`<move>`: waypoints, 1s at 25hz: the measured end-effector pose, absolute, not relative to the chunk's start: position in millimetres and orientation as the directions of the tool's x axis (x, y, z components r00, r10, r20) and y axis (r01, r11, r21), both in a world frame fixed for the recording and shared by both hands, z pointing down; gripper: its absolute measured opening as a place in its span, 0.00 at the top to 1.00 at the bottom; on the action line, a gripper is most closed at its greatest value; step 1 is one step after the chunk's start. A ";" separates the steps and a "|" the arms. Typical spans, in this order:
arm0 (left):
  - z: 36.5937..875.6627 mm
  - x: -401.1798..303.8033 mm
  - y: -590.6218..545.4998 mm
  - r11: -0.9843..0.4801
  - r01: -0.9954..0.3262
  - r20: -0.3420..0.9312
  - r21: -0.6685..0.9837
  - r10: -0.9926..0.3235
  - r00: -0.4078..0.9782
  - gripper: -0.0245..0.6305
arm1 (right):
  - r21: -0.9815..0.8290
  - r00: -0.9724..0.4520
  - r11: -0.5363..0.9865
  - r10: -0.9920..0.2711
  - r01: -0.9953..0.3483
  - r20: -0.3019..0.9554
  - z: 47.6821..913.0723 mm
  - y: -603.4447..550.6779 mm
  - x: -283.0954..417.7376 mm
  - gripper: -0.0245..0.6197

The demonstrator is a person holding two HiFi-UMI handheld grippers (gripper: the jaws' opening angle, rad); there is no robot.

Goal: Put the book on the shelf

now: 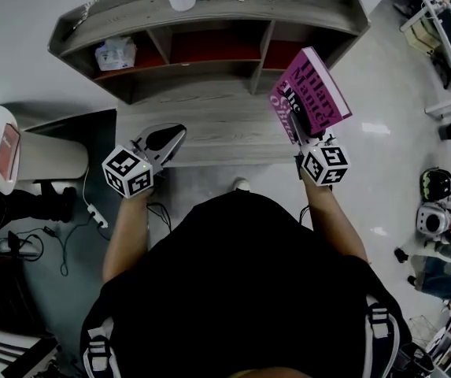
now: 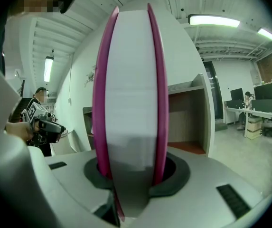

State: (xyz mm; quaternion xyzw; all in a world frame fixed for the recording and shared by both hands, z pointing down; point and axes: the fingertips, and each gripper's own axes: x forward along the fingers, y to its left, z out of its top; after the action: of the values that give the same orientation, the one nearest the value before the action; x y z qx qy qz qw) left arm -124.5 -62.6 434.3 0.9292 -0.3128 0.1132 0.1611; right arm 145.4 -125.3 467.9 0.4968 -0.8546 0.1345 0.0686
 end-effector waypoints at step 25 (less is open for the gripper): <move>429.9 -94.8 -83.0 -0.698 -0.687 0.292 0.201 -0.627 0.722 0.91 | -0.169 -0.580 0.555 -0.771 -0.815 0.262 485.4 -157.4 163.7 0.73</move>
State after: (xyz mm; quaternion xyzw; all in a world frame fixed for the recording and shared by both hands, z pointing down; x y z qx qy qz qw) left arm -94.8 -83.0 429.9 0.9158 -0.3588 0.1008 0.1495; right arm 163.7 -157.4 485.4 0.4515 -0.8782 0.1367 0.0788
